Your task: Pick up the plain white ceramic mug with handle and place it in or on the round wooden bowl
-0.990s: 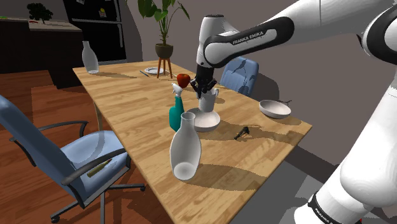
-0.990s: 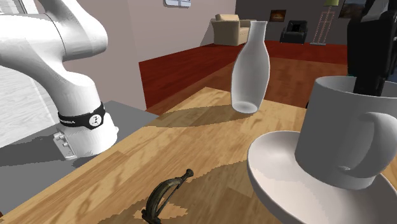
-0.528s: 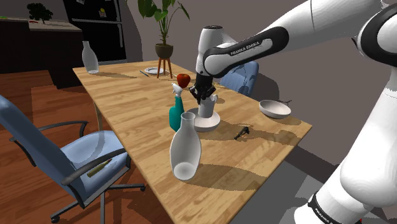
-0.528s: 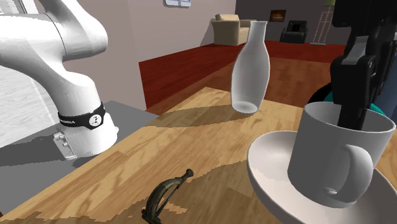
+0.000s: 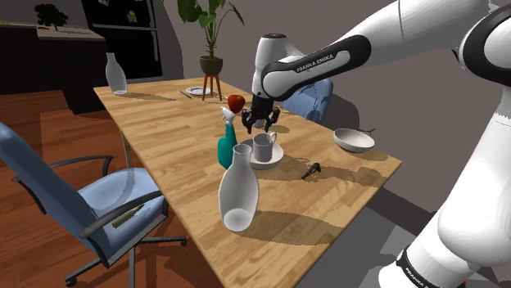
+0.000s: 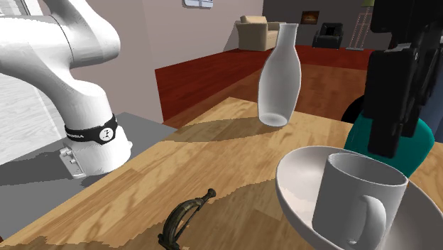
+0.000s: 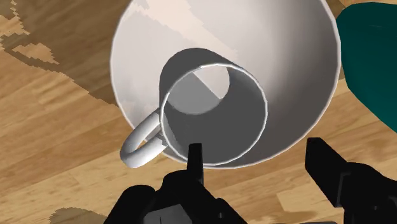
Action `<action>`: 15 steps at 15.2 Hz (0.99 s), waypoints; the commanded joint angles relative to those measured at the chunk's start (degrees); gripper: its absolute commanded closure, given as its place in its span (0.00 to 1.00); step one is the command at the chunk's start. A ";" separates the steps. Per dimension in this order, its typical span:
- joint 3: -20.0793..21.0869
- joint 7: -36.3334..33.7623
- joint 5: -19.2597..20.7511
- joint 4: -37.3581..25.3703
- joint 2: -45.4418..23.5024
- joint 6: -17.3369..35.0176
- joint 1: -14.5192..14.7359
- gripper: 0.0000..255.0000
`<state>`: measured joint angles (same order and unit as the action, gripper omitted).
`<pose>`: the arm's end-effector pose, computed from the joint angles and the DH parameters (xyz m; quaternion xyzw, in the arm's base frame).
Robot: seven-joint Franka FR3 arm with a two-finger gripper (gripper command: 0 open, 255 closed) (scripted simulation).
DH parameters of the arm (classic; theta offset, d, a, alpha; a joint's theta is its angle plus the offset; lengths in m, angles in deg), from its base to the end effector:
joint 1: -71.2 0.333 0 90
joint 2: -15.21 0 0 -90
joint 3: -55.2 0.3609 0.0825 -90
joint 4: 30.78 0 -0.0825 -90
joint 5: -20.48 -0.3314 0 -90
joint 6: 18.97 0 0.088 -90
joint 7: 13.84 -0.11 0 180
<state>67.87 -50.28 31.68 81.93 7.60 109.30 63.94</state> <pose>0.5581 0.0410 0.4890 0.9718 -0.2149 0.0903 0.0365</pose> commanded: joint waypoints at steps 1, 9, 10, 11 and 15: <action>0.00 0.00 0.00 0.00 0.00 0.00 0.00 0.00; 0.47 1.02 -1.59 -2.82 3.58 -6.25 0.18 0.00; 0.47 1.03 -1.59 -2.81 3.58 -6.25 0.18 0.00; 0.46 1.03 -1.59 -2.82 3.58 -6.25 0.18 0.00; 0.46 1.02 -1.59 -2.82 3.58 -6.25 0.18 0.00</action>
<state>68.34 -49.26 30.10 79.11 11.17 103.06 64.13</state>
